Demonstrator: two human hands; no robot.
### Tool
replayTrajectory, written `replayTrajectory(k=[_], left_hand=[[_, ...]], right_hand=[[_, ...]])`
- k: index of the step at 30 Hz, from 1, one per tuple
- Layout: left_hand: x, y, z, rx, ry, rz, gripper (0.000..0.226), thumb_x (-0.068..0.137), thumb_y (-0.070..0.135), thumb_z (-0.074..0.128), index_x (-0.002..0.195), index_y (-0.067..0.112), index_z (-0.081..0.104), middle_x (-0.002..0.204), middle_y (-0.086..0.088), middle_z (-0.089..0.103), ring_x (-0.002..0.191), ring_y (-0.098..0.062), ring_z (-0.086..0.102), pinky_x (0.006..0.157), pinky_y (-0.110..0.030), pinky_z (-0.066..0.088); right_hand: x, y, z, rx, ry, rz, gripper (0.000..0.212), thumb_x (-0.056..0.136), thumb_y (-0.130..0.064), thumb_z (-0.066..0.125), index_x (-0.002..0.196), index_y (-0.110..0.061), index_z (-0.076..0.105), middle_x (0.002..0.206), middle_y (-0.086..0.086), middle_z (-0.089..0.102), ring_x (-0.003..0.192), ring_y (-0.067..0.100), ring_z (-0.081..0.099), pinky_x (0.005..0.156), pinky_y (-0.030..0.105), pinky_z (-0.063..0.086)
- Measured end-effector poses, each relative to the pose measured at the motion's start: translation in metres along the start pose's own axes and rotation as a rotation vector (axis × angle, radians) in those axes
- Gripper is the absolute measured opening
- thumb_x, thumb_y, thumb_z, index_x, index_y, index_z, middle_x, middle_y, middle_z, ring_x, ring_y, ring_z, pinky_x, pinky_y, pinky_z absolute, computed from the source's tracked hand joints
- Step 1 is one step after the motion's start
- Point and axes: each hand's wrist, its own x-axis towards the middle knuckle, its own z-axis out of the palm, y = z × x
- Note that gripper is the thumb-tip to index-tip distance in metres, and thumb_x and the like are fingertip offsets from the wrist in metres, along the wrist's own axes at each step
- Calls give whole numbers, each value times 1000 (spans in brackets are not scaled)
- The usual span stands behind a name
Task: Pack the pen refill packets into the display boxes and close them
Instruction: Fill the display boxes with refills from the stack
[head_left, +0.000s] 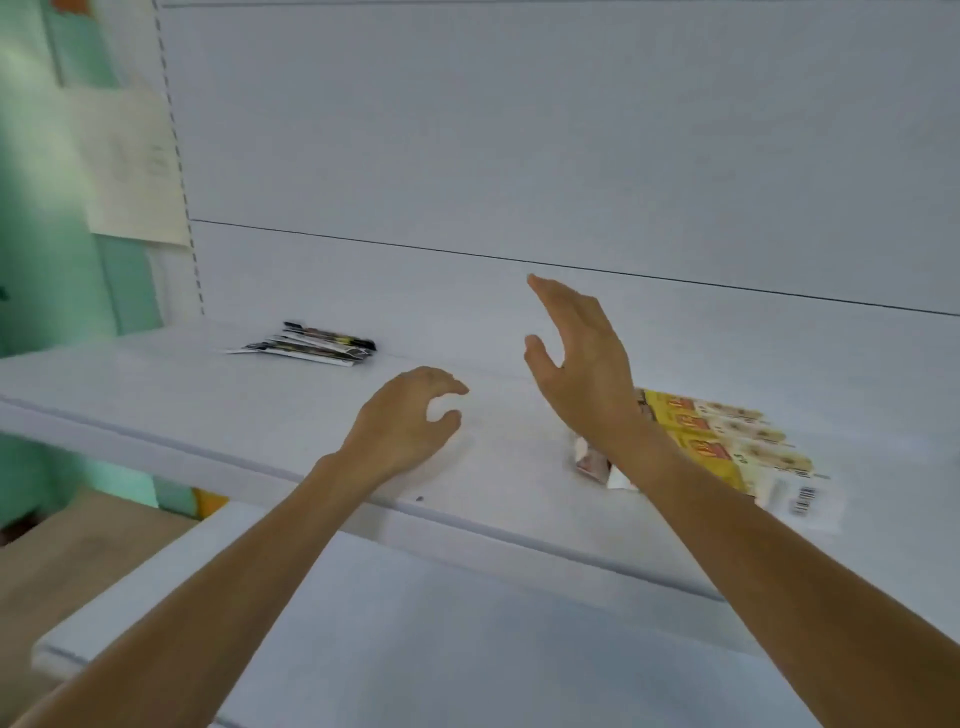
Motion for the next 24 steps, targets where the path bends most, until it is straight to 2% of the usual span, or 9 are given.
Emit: replayTrajectory(k=[3, 6, 8, 10, 12, 13, 15, 18, 24], left_hand=[[-23, -48, -41, 47, 78, -170, 31, 88, 22, 57, 119, 26, 62, 131, 9, 55, 121, -13, 50, 104, -33, 38], [-43, -96, -81, 122, 122, -229, 32, 86, 21, 58, 118, 25, 63, 131, 6, 56, 122, -16, 50, 105, -35, 37], [-53, -127, -108, 164, 135, -260, 34, 83, 31, 57, 116, 26, 64, 128, 5, 58, 121, -18, 51, 105, -38, 36], [-57, -156, -134, 217, 131, -293, 49, 73, 46, 47, 115, 29, 64, 125, 6, 60, 118, -19, 52, 104, -39, 35], [-54, -187, -155, 264, 104, -278, 56, 69, 55, 42, 116, 32, 63, 125, 8, 60, 117, -18, 52, 104, -38, 35], [-49, -203, -163, 278, 89, -263, 53, 72, 54, 45, 118, 33, 61, 125, 10, 59, 119, -16, 50, 104, -37, 35], [-34, -238, -178, 281, 76, -225, 39, 84, 44, 54, 121, 33, 58, 128, 12, 56, 122, -14, 46, 106, -36, 32], [-4, -289, -194, 252, 50, -157, 36, 88, 34, 58, 124, 32, 56, 129, 11, 55, 122, -13, 46, 107, -34, 33], [64, -340, -203, 98, -75, -56, 34, 88, 27, 60, 122, 26, 57, 118, 5, 59, 111, -12, 52, 98, -28, 38]], right_hand=[[24, -53, 62, 123, -32, -82, 52, 88, -13, 54, 139, -13, 41, 138, 4, 48, 124, 19, 43, 97, 28, 34], [43, -100, 117, 228, -108, -91, 52, 90, -16, 53, 140, -15, 39, 141, 1, 45, 126, 20, 41, 100, 24, 30], [56, -125, 151, 252, -170, -116, 52, 91, -18, 53, 141, -16, 37, 143, 1, 43, 127, 22, 42, 103, 27, 31], [71, -146, 184, 251, -228, -141, 53, 92, -21, 52, 142, -15, 35, 145, 3, 41, 127, 24, 43, 104, 33, 32], [87, -162, 217, 223, -264, -144, 55, 93, -24, 51, 144, -16, 32, 147, 5, 37, 129, 25, 41, 106, 36, 32], [96, -169, 235, 210, -273, -131, 56, 93, -26, 50, 144, -16, 30, 147, 5, 36, 129, 25, 40, 106, 37, 32], [114, -180, 269, 185, -285, -92, 58, 93, -28, 49, 145, -17, 27, 147, 4, 36, 127, 24, 42, 104, 36, 34], [136, -192, 315, 123, -322, -62, 60, 93, -31, 48, 146, -18, 24, 147, 3, 35, 128, 23, 41, 102, 35, 34], [173, -173, 330, 11, -282, 121, 56, 95, -28, 46, 146, -17, 25, 146, 4, 36, 129, 21, 39, 103, 33, 32]])
